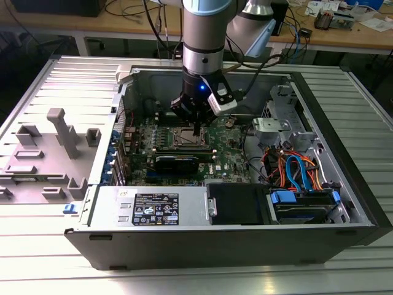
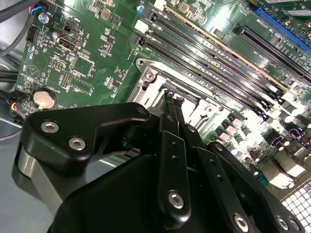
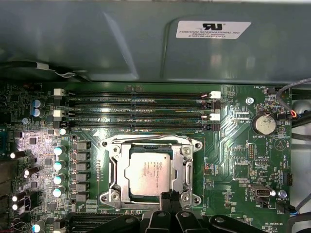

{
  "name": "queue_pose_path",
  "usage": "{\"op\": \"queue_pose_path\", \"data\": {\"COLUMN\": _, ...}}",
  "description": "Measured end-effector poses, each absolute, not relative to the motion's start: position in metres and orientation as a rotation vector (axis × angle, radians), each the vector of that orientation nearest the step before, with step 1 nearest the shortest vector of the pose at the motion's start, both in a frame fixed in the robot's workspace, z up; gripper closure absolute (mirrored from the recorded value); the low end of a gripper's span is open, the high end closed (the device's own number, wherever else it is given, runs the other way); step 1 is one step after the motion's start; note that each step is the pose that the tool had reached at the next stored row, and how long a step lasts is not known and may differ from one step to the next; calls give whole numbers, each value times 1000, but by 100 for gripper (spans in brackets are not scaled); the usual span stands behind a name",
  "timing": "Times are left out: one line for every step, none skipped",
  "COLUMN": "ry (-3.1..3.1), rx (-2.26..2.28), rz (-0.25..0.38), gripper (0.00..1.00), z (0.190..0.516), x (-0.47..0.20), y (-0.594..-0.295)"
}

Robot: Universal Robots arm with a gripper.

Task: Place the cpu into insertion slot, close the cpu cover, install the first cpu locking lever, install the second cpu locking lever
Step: 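Install the second cpu locking lever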

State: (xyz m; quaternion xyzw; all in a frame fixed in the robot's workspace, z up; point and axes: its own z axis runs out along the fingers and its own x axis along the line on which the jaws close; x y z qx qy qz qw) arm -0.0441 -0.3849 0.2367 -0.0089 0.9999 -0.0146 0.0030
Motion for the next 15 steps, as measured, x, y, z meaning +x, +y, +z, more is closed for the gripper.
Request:
{"op": "queue_pose_path", "data": {"ry": 3135, "rx": -28, "rz": -46, "gripper": 89, "z": 237, "x": -44, "y": -385}}
{"op": "queue_pose_path", "data": {"ry": 3135, "rx": -28, "rz": -46, "gripper": 89, "z": 237, "x": -44, "y": -385}}
{"op": "queue_pose_path", "data": {"ry": 3135, "rx": -28, "rz": -46, "gripper": 89, "z": 237, "x": -44, "y": -385}}
{"op": "queue_pose_path", "data": {"ry": 3135, "rx": -28, "rz": -46, "gripper": 89, "z": 237, "x": -44, "y": -385}}
{"op": "queue_pose_path", "data": {"ry": 3135, "rx": -28, "rz": -46, "gripper": 89, "z": 237, "x": -44, "y": -385}}
{"op": "queue_pose_path", "data": {"ry": 3135, "rx": -28, "rz": -46, "gripper": 89, "z": 237, "x": -44, "y": -385}}
{"op": "queue_pose_path", "data": {"ry": 3135, "rx": -28, "rz": -46, "gripper": 89, "z": 237, "x": -44, "y": -385}}
{"op": "queue_pose_path", "data": {"ry": 3135, "rx": -28, "rz": -46, "gripper": 89, "z": 237, "x": -44, "y": -385}}
{"op": "queue_pose_path", "data": {"ry": 3135, "rx": -28, "rz": -46, "gripper": 89, "z": 237, "x": -44, "y": -385}}
{"op": "queue_pose_path", "data": {"ry": 3135, "rx": -28, "rz": -46, "gripper": 89, "z": 237, "x": -44, "y": -385}}
{"op": "queue_pose_path", "data": {"ry": 3135, "rx": -28, "rz": -47, "gripper": 89, "z": 239, "x": -44, "y": -385}}
{"op": "queue_pose_path", "data": {"ry": 3135, "rx": -28, "rz": -46, "gripper": 89, "z": 240, "x": -44, "y": -385}}
{"op": "queue_pose_path", "data": {"ry": 3135, "rx": -28, "rz": -48, "gripper": 89, "z": 240, "x": -44, "y": -386}}
{"op": "queue_pose_path", "data": {"ry": 3135, "rx": -28, "rz": -48, "gripper": 89, "z": 240, "x": -44, "y": -386}}
{"op": "queue_pose_path", "data": {"ry": 3135, "rx": -28, "rz": -48, "gripper": 89, "z": 240, "x": -44, "y": -387}}
